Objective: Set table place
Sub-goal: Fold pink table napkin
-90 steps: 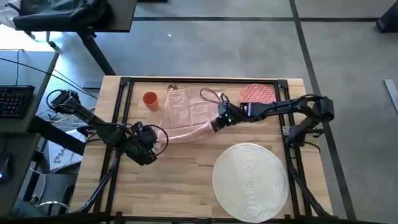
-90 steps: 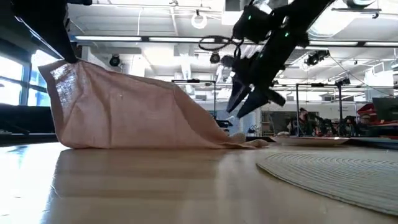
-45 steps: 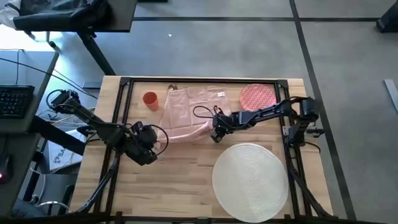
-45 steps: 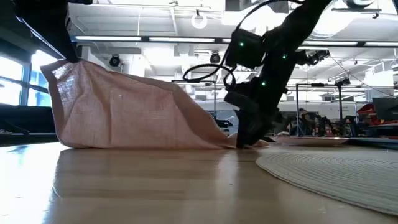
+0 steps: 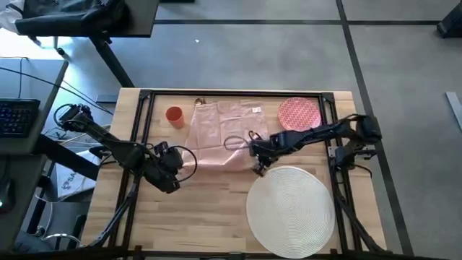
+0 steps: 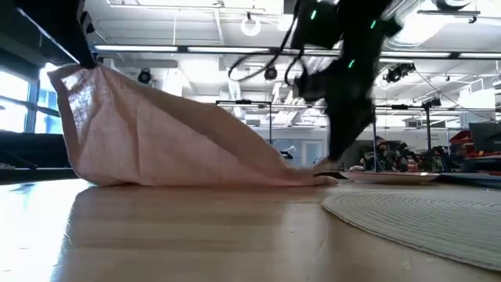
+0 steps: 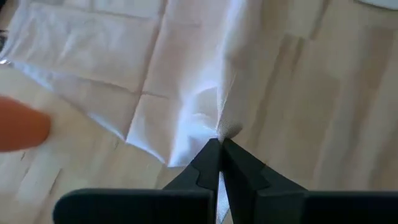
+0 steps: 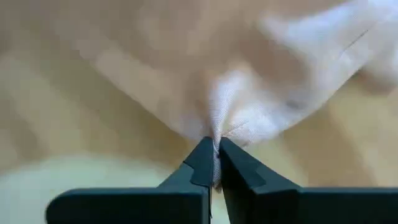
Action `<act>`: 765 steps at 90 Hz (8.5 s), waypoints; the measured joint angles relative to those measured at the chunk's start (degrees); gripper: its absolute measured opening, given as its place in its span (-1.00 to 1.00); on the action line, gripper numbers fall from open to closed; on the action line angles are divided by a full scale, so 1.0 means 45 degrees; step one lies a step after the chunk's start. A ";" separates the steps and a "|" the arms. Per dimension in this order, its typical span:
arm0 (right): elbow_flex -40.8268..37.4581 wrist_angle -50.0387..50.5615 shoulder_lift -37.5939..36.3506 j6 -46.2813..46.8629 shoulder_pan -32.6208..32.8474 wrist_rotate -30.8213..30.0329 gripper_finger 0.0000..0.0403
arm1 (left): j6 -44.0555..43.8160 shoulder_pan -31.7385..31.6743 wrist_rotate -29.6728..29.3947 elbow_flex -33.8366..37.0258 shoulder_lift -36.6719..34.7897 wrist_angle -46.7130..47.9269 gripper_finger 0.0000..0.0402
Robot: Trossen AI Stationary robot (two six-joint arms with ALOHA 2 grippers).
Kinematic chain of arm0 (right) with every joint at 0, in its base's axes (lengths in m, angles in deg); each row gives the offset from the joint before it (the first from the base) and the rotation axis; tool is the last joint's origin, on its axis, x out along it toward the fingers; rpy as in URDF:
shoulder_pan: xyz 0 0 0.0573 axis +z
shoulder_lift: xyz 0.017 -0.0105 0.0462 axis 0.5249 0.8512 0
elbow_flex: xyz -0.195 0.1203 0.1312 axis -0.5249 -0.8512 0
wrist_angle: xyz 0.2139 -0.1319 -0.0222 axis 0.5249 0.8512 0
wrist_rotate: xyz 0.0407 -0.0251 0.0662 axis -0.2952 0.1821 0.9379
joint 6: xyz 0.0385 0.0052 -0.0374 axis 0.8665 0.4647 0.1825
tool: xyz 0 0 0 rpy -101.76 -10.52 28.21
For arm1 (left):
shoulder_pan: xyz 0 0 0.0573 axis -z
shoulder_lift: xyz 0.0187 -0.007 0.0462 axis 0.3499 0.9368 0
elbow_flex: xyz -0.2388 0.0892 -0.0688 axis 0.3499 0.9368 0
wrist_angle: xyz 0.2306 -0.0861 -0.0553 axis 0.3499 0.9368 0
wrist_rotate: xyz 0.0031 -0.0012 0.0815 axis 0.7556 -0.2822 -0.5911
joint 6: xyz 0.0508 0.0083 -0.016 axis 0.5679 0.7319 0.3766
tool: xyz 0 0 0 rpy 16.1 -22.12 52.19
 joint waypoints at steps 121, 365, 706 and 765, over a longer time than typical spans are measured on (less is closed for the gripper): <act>0.3097 0.2767 -0.0966 0.6984 0.7486 -0.0289 -1.00 | 0.2419 0.2355 0.5340 0.1383 0.3359 -0.7831 -0.63; 0.3743 0.0309 -0.1229 0.8605 0.8232 -0.1188 -1.00 | 0.6356 0.2497 0.7209 0.2740 0.6886 -1.6318 -0.14; -0.0735 0.5506 -0.1253 1.2784 0.5621 -0.2152 -0.94 | 0.7240 -0.7656 0.4759 0.3983 0.5359 -1.3997 -0.48; -0.0731 0.4854 -0.1253 1.2784 0.5621 -0.2089 -0.94 | 0.8102 -0.7730 0.4573 0.3401 0.6217 -1.2757 -0.97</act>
